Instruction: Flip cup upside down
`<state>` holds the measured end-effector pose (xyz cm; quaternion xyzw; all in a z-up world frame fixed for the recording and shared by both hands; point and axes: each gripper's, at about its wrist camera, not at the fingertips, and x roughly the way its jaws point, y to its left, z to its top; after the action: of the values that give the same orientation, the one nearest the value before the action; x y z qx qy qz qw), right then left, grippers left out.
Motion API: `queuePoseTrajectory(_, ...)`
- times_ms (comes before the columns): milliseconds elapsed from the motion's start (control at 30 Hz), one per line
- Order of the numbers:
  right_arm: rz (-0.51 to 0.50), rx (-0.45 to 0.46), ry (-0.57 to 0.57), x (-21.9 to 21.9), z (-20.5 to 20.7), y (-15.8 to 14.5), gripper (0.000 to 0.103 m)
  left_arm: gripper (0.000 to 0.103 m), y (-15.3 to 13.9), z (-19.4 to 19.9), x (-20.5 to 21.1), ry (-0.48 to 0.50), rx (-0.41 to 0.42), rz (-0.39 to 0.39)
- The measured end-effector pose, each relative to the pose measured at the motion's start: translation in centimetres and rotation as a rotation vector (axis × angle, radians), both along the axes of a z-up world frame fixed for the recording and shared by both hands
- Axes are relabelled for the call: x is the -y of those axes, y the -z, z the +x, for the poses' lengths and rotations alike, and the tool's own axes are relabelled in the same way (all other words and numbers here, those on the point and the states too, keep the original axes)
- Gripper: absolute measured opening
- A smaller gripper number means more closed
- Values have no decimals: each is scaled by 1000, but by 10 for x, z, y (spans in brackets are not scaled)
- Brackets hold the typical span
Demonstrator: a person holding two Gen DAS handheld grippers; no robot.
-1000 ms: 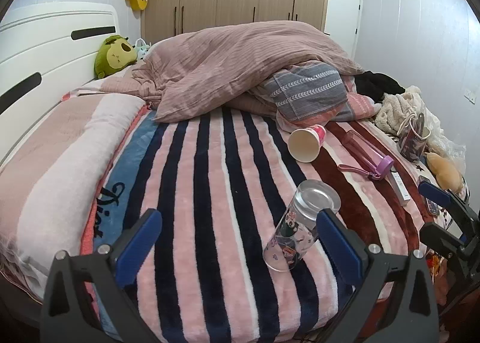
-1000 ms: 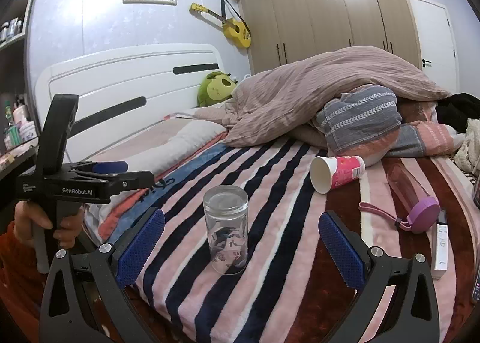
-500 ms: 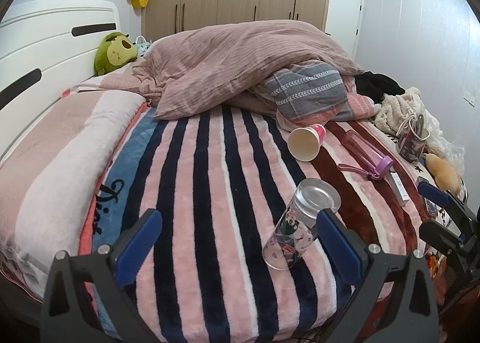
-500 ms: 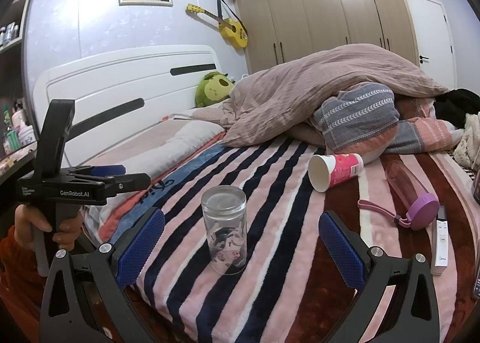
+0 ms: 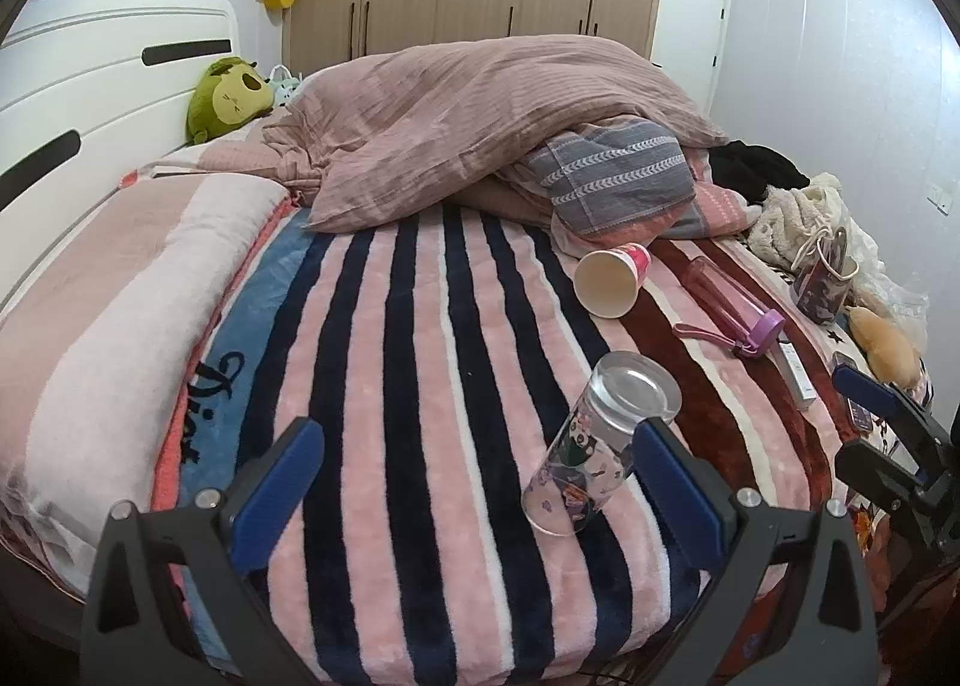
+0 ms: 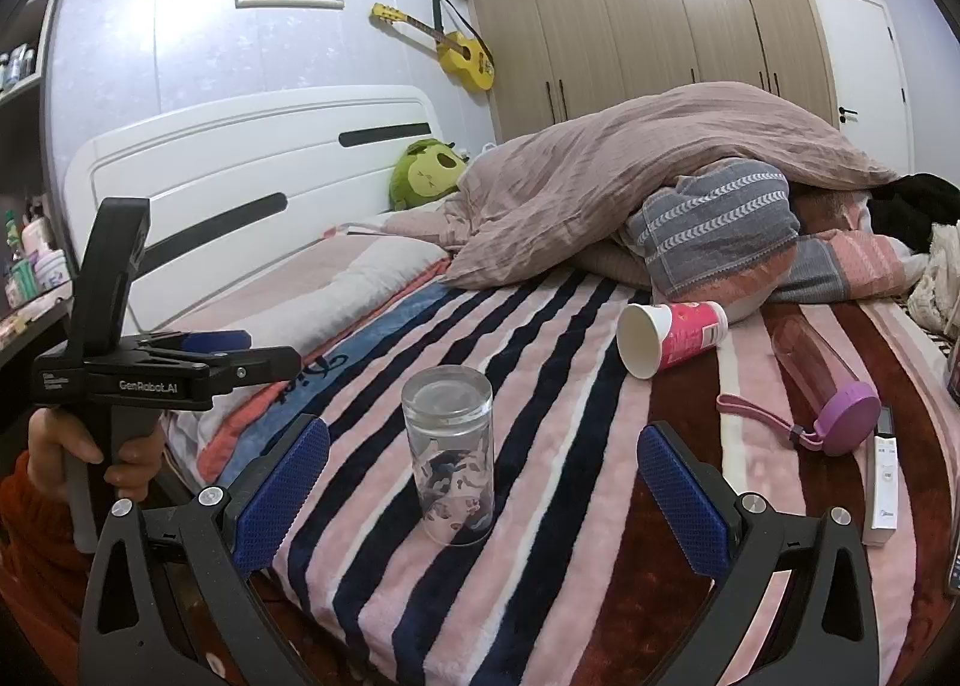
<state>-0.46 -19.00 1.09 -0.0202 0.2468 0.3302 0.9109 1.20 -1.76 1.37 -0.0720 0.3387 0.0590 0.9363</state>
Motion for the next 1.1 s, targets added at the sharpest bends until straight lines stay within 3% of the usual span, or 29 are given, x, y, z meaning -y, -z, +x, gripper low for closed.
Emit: queuePoseTrajectory(1100,4,0,10,1,-7,-3,103,102,-2,-1,3,2,5,-1)
